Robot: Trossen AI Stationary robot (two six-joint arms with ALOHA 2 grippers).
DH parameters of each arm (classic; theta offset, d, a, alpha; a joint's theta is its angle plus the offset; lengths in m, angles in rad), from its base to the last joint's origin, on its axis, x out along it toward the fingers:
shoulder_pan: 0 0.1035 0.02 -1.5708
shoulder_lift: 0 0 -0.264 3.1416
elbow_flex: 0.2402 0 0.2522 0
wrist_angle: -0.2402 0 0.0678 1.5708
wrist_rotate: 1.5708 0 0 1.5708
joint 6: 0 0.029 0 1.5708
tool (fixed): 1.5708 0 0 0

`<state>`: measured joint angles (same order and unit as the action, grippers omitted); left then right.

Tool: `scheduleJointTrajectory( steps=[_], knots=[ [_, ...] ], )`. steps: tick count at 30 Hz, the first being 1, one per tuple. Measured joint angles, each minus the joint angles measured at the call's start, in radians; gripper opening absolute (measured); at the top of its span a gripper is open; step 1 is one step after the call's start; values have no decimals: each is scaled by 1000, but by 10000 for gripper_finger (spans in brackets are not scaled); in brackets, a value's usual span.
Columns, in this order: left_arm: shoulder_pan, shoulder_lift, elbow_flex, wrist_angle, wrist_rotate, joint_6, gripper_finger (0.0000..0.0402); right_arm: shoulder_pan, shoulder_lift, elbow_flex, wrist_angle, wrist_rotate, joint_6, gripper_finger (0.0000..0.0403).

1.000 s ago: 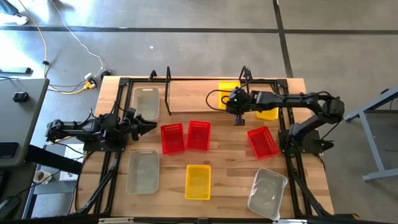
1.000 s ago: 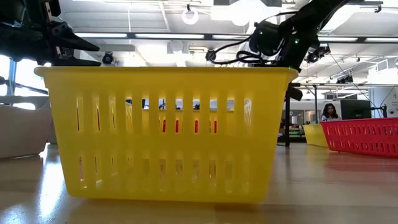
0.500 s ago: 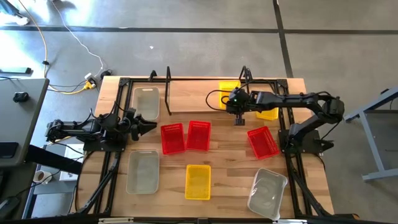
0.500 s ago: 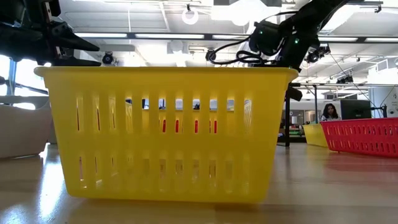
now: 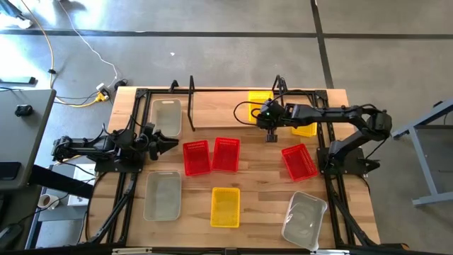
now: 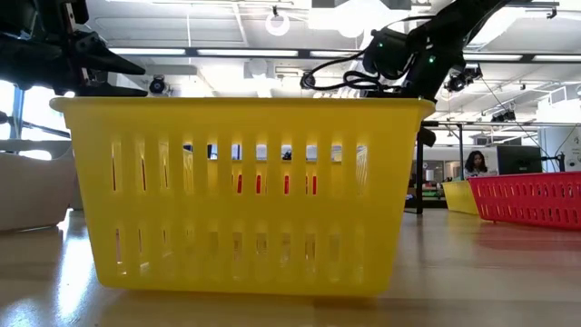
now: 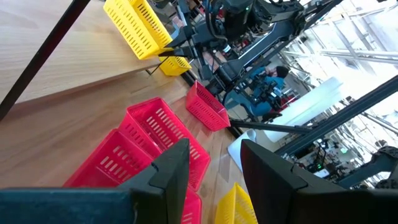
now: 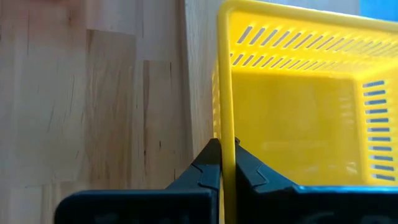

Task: Stack baskets on shelf by color
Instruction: Put the middle yellow bin on the shelf

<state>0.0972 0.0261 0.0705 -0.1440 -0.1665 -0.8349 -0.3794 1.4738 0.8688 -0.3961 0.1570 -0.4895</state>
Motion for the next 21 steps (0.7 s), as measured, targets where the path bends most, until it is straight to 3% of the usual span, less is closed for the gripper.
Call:
scheduleJointTrajectory(
  steps=[21],
  knots=[
    [0, 0, 0, 0, 0, 0, 133, 0, 0, 0, -5, -18, 39, 1]
  ],
)
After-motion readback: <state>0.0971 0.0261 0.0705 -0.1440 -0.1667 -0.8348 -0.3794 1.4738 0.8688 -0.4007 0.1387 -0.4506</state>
